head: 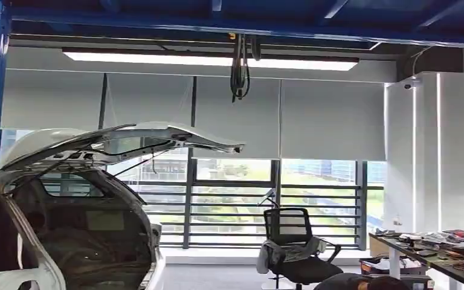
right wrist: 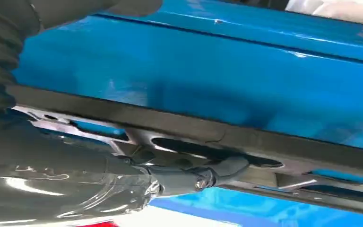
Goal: Take the parts from the cabinet and place them on the table.
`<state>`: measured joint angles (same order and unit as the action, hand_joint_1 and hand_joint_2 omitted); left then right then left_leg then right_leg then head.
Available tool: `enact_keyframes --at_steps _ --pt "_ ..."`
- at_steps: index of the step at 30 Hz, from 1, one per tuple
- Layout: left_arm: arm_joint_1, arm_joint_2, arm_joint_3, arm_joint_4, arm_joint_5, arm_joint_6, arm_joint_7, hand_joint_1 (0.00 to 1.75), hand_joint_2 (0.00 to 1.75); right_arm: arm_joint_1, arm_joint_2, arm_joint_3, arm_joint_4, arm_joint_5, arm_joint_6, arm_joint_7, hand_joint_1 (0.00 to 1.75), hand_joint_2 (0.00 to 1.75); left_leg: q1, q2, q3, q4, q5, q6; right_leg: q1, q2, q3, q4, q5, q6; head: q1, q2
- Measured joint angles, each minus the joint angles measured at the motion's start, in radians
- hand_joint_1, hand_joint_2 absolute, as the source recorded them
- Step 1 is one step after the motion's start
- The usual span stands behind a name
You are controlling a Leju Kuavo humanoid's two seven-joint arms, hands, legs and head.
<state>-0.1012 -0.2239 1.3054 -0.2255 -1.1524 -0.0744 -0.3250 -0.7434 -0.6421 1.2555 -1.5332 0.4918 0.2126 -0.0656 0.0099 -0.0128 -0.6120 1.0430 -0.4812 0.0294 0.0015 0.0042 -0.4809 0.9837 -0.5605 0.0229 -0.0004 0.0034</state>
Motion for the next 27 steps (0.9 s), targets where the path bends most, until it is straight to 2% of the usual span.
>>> enact_keyframes --at_steps 8,12,18,27 --pt "0.0 0.0 0.002 0.0 0.003 0.02 -0.004 0.0 0.0 0.121 0.071 -0.071 0.031 0.334 -0.121 0.016 0.0 1.75 0.001 0.0 0.0 0.0 0.0 0.0 0.001 0.0 0.0 0.0 0.0 0.0 0.0 0.0" --pt "0.0 0.0 0.002 0.0 0.003 0.025 -0.006 0.0 0.0 0.171 0.095 -0.107 0.037 0.401 -0.134 0.026 0.0 1.75 0.001 0.0 0.001 0.0 0.0 0.0 0.001 0.0 0.0 0.0 0.0 0.0 0.0 0.0" --pt "-0.001 0.0 0.002 0.0 0.003 0.045 -0.015 0.0 0.0 0.241 0.126 -0.159 0.035 0.59 -0.166 0.031 0.0 1.75 0.001 0.001 0.002 0.0 0.0 0.0 0.001 0.001 0.001 0.0 0.0 0.0 0.0 0.0" --pt "0.0 0.0 0.002 0.0 0.003 0.052 -0.018 0.0 0.0 0.305 0.153 -0.242 0.011 0.639 -0.173 0.019 0.0 1.75 0.001 0.001 0.002 0.0 0.0 0.0 0.001 0.001 0.001 0.0 0.0 0.0 0.0 0.0"
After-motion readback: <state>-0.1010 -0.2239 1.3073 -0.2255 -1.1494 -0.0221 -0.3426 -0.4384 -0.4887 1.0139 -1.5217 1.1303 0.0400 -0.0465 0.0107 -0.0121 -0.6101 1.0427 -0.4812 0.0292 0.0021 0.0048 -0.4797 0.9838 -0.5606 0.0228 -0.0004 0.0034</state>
